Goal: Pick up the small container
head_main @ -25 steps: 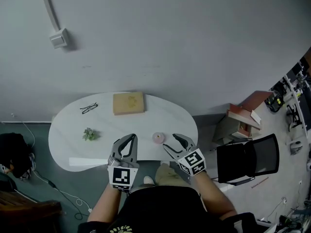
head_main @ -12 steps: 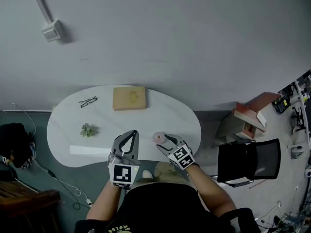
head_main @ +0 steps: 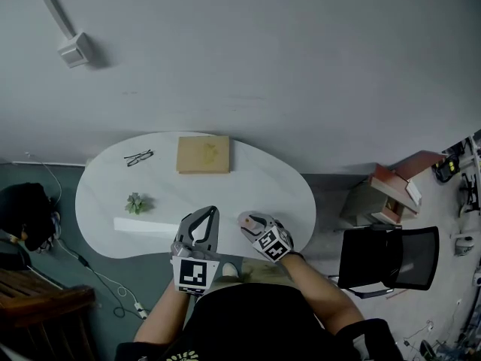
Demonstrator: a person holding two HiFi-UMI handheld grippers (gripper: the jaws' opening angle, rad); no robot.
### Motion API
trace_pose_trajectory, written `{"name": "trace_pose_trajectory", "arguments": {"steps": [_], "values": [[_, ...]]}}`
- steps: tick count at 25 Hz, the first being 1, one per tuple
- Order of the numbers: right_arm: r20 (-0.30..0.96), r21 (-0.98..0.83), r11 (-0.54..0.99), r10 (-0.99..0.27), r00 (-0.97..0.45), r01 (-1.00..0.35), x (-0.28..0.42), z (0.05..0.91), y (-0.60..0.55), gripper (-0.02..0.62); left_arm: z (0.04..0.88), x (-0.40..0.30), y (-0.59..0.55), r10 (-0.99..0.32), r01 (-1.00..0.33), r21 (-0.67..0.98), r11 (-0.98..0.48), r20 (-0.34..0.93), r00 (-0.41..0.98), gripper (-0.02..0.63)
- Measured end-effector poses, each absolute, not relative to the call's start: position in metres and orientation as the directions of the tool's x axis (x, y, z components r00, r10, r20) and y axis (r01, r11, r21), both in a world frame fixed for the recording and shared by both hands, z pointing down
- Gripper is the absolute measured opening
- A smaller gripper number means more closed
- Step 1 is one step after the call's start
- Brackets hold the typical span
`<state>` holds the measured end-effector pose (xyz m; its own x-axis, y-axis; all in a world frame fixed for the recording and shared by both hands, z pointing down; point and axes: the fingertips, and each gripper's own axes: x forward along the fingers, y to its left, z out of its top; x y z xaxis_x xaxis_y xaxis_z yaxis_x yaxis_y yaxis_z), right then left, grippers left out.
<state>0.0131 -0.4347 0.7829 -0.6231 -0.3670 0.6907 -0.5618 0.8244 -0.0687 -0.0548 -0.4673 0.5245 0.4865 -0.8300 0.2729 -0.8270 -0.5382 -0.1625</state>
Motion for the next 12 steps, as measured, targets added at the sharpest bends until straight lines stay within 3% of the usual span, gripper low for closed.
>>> {"name": "trace_pose_trajectory", "arguments": {"steps": [5, 8, 12], "values": [[0.718, -0.044, 0.846, -0.343, -0.606, -0.531, 0.012, 0.804, -0.439, 0.206, 0.529, -0.057, -0.475, -0.836, -0.834, -0.175, -0.523, 0.296, 0.462, 0.005], [0.724, -0.016, 0.845, -0.359, -0.589, -0.534, 0.016, 0.809, -0.443, 0.137, 0.531, -0.059, -0.478, -0.841, -0.840, -0.181, -0.512, 0.303, 0.447, 0.004], [0.718, -0.006, 0.847, -0.366, -0.592, -0.532, 0.016, 0.809, -0.444, 0.136, 0.532, -0.058, -0.476, -0.843, -0.846, -0.174, -0.505, 0.312, 0.439, 0.005]]}}
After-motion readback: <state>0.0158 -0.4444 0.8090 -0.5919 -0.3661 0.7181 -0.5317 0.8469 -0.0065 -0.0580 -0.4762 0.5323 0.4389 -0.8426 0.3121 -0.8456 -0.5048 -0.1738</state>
